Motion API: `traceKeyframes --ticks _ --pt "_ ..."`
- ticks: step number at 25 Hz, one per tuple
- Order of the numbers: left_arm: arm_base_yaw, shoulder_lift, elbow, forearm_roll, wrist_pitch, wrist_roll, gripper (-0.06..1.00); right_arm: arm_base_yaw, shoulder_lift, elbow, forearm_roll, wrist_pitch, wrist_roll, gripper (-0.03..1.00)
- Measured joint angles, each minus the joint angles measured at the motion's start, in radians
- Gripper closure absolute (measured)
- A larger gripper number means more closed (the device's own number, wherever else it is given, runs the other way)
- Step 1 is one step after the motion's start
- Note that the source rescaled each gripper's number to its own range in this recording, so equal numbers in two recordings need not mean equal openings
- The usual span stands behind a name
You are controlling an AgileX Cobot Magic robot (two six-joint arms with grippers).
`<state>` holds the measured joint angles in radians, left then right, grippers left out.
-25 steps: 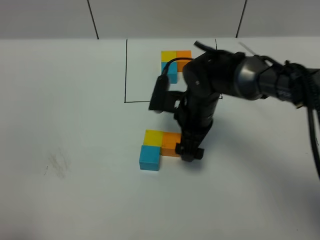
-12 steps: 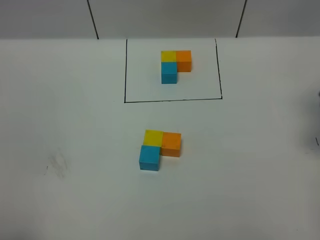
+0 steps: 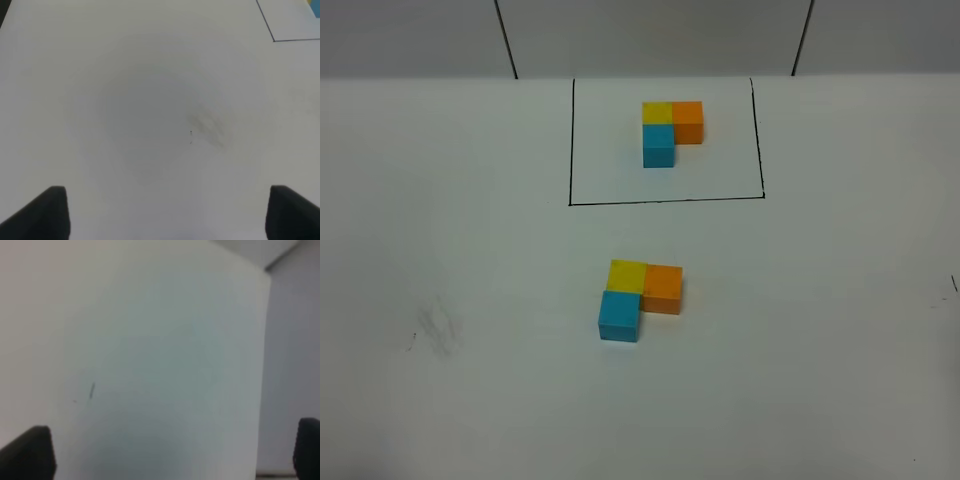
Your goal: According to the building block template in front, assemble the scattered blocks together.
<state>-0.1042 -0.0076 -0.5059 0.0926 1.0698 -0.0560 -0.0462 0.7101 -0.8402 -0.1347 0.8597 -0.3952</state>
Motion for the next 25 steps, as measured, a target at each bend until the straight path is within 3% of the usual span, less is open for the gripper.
traceKeyframes --ticks 4,9,13,25 --pt "0.000 0.000 0.000 0.000 0.000 -0.001 0.27 0.072 -0.164 0.048 0.000 0.085 0.043 0.04" --pt "0.000 0.000 0.000 0.000 0.000 -0.001 0.27 0.079 -0.325 0.100 0.000 0.187 0.167 0.04" --pt "0.000 0.000 0.000 0.000 0.000 -0.002 0.27 0.079 -0.453 0.154 0.003 0.202 0.242 0.04" --pt "0.000 0.000 0.000 0.000 0.000 -0.001 0.27 0.079 -0.714 0.320 0.086 0.235 0.286 0.06"
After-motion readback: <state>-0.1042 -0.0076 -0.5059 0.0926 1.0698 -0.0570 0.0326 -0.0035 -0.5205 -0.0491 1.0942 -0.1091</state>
